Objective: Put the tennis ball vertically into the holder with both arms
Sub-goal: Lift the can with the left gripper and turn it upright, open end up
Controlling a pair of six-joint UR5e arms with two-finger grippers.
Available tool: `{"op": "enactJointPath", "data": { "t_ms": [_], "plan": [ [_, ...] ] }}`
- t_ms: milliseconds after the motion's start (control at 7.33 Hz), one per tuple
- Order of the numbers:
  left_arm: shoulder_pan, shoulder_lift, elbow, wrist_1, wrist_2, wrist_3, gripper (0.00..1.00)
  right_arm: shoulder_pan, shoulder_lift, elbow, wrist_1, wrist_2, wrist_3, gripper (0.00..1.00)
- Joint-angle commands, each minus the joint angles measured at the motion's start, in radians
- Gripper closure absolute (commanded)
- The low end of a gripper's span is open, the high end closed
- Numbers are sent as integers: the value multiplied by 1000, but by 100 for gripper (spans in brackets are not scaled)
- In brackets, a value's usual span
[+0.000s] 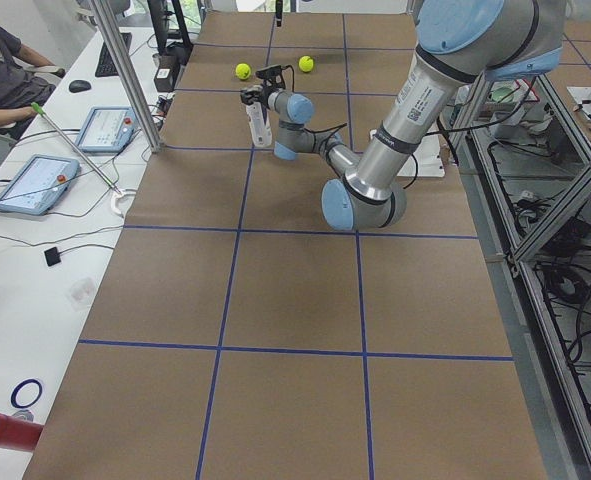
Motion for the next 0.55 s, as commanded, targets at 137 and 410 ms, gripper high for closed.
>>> {"op": "enactJointPath", "data": {
  "t_ms": [137, 410],
  "plan": [
    [72, 11, 48, -178, 47, 2, 53, -1, 2, 39, 1, 3, -2, 0],
    [124, 19, 64, -229, 101, -1, 53, -2, 0, 47, 1, 18, -3, 0]
  ]
}}
